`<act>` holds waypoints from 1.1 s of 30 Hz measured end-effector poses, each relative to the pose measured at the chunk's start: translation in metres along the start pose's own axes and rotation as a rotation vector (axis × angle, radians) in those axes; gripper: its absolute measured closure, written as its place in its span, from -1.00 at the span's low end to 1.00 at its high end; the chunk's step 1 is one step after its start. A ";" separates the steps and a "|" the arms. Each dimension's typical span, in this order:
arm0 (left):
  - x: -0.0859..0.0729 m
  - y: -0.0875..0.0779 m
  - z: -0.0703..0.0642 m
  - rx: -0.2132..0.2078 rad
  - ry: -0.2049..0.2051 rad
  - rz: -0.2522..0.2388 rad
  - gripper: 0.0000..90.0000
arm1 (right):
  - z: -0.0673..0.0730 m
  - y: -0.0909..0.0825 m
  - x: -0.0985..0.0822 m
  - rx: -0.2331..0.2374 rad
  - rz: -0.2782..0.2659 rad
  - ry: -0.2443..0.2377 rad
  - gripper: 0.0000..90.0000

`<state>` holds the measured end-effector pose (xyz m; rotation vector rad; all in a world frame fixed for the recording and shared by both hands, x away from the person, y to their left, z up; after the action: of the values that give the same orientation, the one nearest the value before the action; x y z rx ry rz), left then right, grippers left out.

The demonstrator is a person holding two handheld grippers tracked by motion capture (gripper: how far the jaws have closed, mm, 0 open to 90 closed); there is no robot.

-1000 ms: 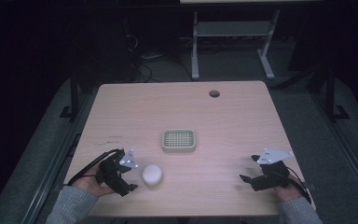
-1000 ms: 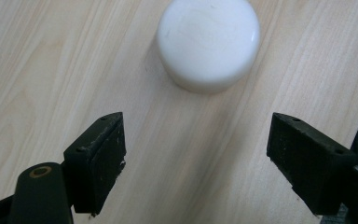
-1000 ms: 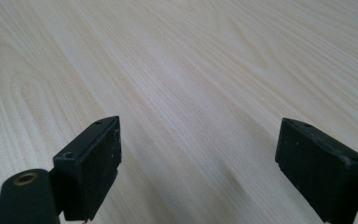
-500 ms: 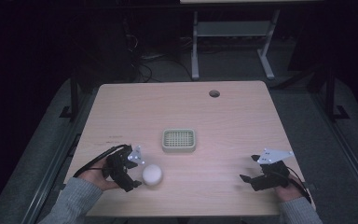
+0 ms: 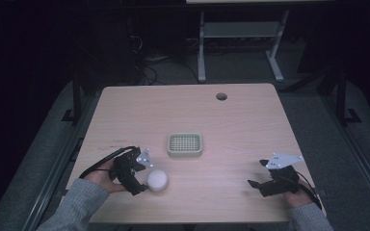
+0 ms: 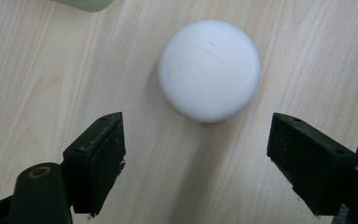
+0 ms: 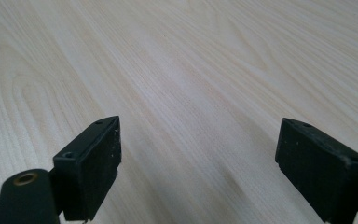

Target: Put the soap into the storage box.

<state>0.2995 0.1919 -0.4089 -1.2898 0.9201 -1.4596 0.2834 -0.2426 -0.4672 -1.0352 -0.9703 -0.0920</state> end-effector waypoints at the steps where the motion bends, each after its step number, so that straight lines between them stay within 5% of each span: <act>1: 0.000 0.000 0.000 -0.003 0.000 0.002 -0.58 | 0.000 0.000 0.000 0.001 0.000 0.000 -0.70; 33: 0.020 0.012 0.012 -0.056 0.040 0.042 -0.60 | 0.000 0.000 0.002 0.008 -0.009 -0.003 -0.70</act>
<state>0.3130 0.1699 -0.4126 -1.2787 1.0150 -1.4410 0.2843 -0.2423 -0.4656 -1.0244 -0.9774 -0.0942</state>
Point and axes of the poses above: each handheld gripper's, and its own axes: y roughly forward along the jaws, x roughly out of its top, z roughly to its left, the point moved 2 cm from there along y, roughly forward along the jaws, and after that the axes turned 15 degrees about y, right-handed, at the moved point
